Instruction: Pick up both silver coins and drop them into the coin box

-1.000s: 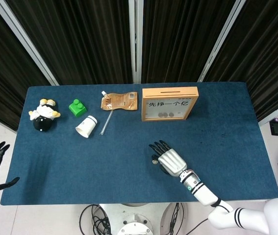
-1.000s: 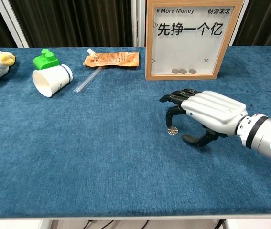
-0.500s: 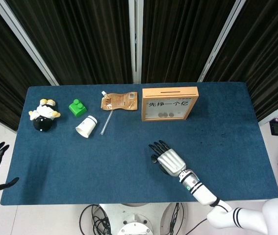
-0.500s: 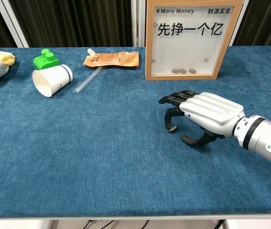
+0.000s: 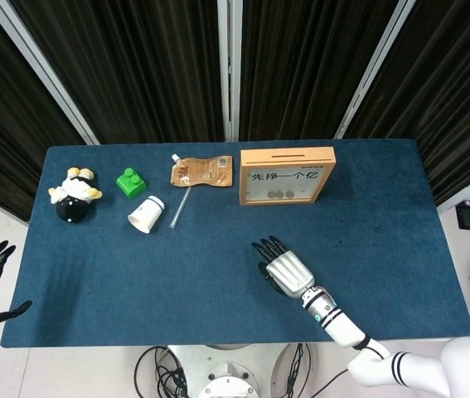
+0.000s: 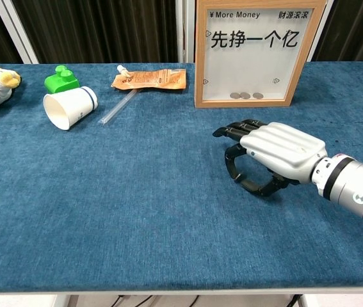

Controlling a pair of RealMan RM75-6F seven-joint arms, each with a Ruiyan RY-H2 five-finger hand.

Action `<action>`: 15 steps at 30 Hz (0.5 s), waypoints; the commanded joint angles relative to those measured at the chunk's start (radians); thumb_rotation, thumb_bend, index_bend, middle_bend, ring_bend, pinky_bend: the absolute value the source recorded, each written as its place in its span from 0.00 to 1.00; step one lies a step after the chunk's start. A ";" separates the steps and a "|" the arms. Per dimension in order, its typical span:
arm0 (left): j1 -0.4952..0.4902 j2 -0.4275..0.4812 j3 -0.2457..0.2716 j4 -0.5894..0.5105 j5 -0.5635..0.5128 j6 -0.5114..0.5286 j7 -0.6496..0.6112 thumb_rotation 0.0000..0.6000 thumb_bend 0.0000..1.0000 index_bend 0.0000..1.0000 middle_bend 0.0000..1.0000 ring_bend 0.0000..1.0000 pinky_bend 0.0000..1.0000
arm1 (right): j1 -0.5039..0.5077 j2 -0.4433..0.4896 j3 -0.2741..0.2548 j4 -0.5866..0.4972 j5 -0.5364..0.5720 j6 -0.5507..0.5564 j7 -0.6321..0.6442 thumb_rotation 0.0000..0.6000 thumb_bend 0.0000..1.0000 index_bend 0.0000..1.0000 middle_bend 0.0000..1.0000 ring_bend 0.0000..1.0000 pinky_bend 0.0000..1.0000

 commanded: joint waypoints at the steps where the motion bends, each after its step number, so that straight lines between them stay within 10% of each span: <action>1: 0.000 0.000 0.000 0.001 0.000 0.000 -0.001 1.00 0.09 0.06 0.01 0.00 0.00 | -0.001 -0.001 0.001 0.003 -0.002 0.003 -0.001 1.00 0.37 0.51 0.07 0.00 0.00; 15: -0.003 0.004 0.001 -0.009 0.006 0.001 0.008 1.00 0.09 0.06 0.01 0.00 0.00 | -0.004 0.010 0.001 -0.002 -0.019 0.017 0.014 1.00 0.37 0.43 0.06 0.00 0.00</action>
